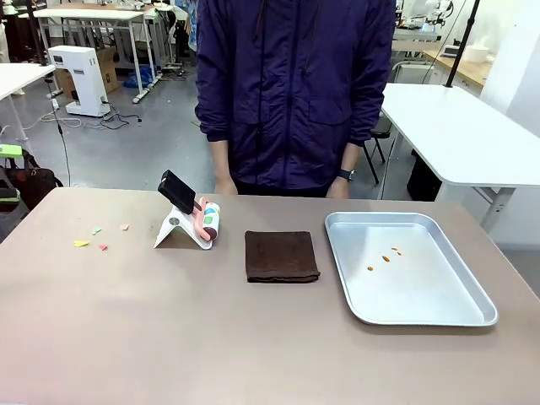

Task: Clean the surface of the table.
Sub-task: Hold the Lint Roller with your left hand and the towel with your right hand.

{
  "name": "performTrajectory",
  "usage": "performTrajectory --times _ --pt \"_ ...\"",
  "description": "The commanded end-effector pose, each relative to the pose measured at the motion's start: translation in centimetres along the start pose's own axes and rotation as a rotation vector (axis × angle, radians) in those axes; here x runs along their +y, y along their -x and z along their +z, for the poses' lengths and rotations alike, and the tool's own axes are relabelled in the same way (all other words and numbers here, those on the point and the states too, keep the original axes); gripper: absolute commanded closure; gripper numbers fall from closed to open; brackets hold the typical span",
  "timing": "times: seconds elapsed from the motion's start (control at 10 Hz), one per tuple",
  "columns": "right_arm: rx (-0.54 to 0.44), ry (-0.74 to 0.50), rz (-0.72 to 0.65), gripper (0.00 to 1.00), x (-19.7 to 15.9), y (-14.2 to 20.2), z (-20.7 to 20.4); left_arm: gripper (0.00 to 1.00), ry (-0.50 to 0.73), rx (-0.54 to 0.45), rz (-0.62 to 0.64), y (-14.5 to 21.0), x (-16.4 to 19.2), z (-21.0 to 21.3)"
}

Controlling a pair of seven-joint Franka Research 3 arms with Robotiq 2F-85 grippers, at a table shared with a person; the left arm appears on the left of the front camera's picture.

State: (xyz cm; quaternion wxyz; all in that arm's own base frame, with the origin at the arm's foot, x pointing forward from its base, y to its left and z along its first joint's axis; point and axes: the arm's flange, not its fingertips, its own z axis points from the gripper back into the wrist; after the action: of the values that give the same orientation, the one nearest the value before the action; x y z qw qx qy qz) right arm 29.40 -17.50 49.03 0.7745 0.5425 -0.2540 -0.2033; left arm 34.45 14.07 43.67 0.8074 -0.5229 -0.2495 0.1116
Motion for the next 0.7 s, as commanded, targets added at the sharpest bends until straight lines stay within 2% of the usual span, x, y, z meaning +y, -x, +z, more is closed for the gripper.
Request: performTrajectory --times 0.0,0.1,0.2,0.3,0.4,0.6 --pt "-0.004 -0.045 -0.021 0.00 -5.0 4.9 -1.8 0.00 0.025 -0.084 0.061 4.8 2.3 -1.4" --pt "0.003 -0.033 -0.033 0.00 -5.7 4.6 -1.3 0.00 -0.014 -0.167 0.132 6.6 3.7 -0.7" --pt "-0.004 0.004 -0.037 0.00 -5.9 4.5 -1.1 0.00 -0.027 -0.191 0.161 7.6 4.2 -0.5" --pt "-0.024 0.059 -0.006 0.00 -6.0 4.8 -1.5 0.00 -0.044 -0.200 0.144 6.6 4.2 -0.5" --pt "0.001 -0.004 -0.068 0.00 -5.4 -0.5 0.9 0.00 -0.018 -0.132 0.157 -0.7 4.9 1.1" --pt "0.001 -0.004 -0.068 0.00 -5.4 -0.5 0.9 0.00 -0.018 -0.132 0.157 -0.7 4.9 1.1"
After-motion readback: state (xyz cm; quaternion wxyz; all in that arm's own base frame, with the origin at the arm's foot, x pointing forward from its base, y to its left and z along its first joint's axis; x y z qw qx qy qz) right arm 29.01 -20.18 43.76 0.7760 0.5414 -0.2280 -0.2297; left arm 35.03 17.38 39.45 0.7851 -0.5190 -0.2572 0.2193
